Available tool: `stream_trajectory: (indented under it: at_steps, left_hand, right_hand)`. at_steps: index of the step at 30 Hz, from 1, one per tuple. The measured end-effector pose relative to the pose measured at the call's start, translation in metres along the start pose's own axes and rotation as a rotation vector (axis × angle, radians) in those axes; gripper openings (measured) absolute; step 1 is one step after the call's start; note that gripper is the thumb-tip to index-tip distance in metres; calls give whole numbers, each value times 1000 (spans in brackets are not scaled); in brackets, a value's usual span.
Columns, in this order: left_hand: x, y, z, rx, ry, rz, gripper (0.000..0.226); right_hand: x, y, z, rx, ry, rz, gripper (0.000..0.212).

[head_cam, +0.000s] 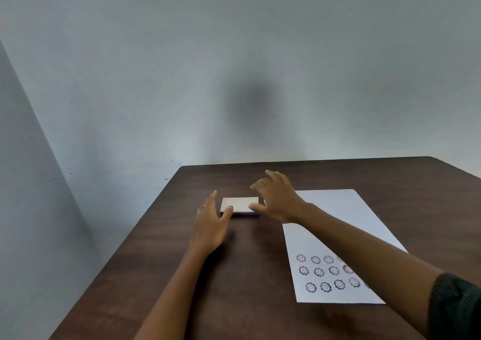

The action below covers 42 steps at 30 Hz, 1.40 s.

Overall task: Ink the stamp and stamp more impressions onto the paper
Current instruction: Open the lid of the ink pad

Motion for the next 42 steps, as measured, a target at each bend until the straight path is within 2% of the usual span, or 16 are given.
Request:
stream_trajectory:
  at_steps: [3,8,13,26,28,34,39,42]
  left_hand:
    - [0,7,8,34,-44,19,64]
    - [3,14,10,-9,37,99,67]
    - [10,12,11,-64,98,169,72]
    - [30,0,9,-74,249,586,113]
    - [33,-1,12,-76,251,594,109]
    - [33,-2,16,-110,186,597,77]
    - [33,-2,18,-118,175,621,75]
    - [34,-3,18,-113,152,625,73]
  right_hand:
    - [-10,16,6,30,-122,149,65]
    - [-13,41,19,25,-120,275,72]
    - [-20,46,23,-35,67,368,67]
    - [-17,7,30,-2,316,331,67]
    - [-16,-2,33,10,338,333,67]
    - [-13,-27,42,49,358,311,66]
    - [-13,-35,43,73,342,297,66]
    - [-3,-33,35,58,395,126,54]
Point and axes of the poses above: each hand's wrist, its own y-axis towards the middle knuckle, its own x-axis out of the back of the hand, z = x × y, the point moved 3 cm from there along y, towards the middle knuckle, and after that the axes turned 9 degrees about y, right-handed, at the moved point
